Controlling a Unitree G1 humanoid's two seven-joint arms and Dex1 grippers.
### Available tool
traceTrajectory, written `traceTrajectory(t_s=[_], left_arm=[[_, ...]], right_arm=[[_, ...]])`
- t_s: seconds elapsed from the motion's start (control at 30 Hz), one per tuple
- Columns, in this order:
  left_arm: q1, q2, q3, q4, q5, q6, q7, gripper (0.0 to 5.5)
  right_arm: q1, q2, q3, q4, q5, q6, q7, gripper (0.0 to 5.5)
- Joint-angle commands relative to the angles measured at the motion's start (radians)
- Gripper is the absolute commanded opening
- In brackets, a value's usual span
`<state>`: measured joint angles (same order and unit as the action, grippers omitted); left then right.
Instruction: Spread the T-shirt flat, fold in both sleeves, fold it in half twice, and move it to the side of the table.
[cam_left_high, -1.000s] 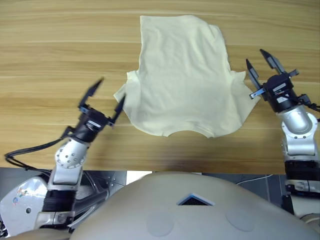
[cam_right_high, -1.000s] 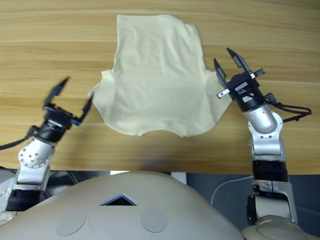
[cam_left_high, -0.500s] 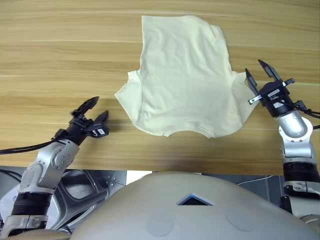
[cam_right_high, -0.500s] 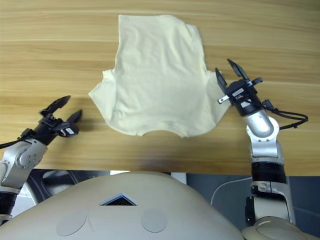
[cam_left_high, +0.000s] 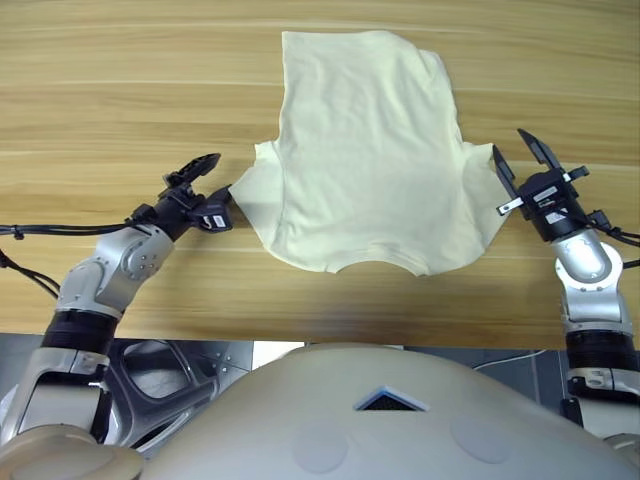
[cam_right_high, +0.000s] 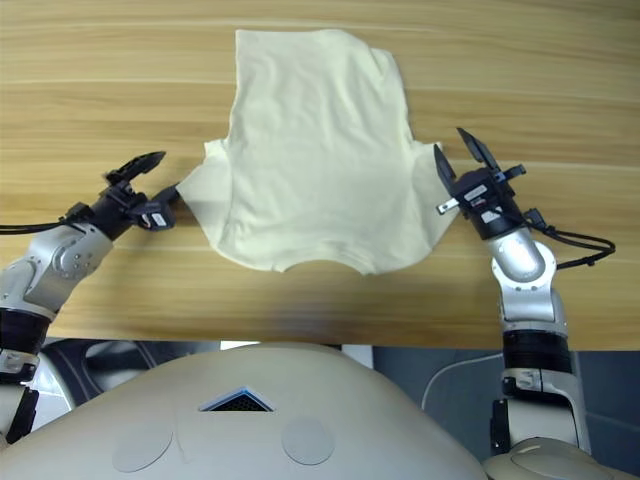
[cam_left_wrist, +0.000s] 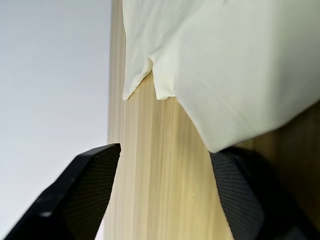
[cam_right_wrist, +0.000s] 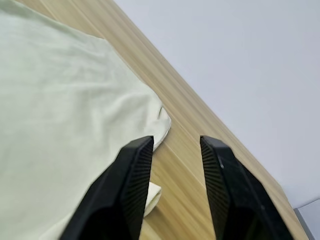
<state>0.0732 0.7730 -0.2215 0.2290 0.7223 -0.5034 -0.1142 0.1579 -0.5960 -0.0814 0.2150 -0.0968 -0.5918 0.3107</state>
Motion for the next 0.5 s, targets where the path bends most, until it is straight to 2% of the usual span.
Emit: traceTrajectory(t_s=[0.03,0.3,0.43,0.5], left_arm=[[0.087,0.005,-0.085,-0.013,0.044,-0.007,-0.051,3.30],[0.106,0.036,-0.118,-0.060,0.046,0.015,-0.084,3.30],[0.043,0.028,-0.132,-0.005,0.063,0.019,-0.065,3.30],[0.026,0.031,-0.154,0.012,0.071,0.014,-0.072,2.92]], right_arm=[[-0.007,0.003,-0.010,0.017,-0.001,-0.003,-0.003,1.73],[-0.017,0.006,-0.004,0.030,0.000,-0.005,-0.001,1.73],[-0.021,0.010,0.001,0.035,-0.002,-0.006,-0.002,1.73],[-0.025,0.010,0.002,0.036,-0.001,-0.005,0.000,1.73]])
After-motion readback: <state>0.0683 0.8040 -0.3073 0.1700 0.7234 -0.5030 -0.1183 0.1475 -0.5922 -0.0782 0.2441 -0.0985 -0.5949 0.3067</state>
